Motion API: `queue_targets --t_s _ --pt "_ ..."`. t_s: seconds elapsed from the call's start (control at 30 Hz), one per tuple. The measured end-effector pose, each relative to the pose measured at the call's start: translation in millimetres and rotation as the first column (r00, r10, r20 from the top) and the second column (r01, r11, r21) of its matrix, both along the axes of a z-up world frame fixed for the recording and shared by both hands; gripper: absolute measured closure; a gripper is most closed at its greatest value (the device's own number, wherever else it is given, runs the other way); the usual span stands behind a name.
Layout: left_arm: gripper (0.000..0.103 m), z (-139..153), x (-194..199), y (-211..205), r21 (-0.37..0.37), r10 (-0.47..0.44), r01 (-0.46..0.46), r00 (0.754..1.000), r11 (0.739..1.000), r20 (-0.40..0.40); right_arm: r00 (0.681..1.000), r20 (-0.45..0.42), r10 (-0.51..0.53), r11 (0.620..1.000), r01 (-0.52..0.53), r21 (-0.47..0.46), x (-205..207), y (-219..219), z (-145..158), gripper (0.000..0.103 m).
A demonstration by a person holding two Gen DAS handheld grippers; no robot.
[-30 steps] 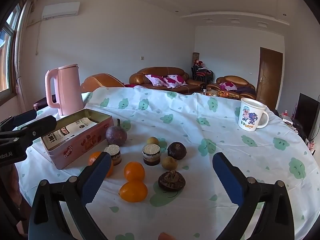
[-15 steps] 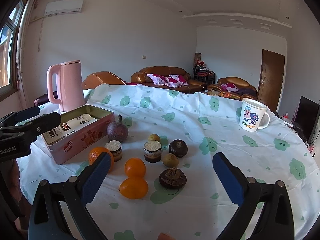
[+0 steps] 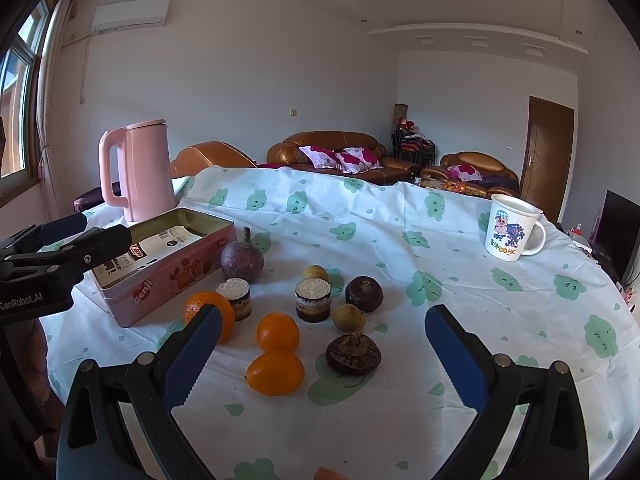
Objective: Organize fruits
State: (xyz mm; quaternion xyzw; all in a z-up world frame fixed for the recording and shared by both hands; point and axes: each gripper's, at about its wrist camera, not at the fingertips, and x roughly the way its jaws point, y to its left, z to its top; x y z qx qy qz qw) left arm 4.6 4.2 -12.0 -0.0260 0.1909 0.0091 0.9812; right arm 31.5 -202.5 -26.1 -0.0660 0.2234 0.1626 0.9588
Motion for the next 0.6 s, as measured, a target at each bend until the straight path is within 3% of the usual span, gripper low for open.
queue_targets --t_s 0.6 --pt "0.000 -7.0 1.5 -0.3 0.000 0.001 -0.001 1.000 1.000 -0.008 1.000 -0.012 0.005 1.000 -0.005 0.007 0.0 -1.7 -5.6 0.001"
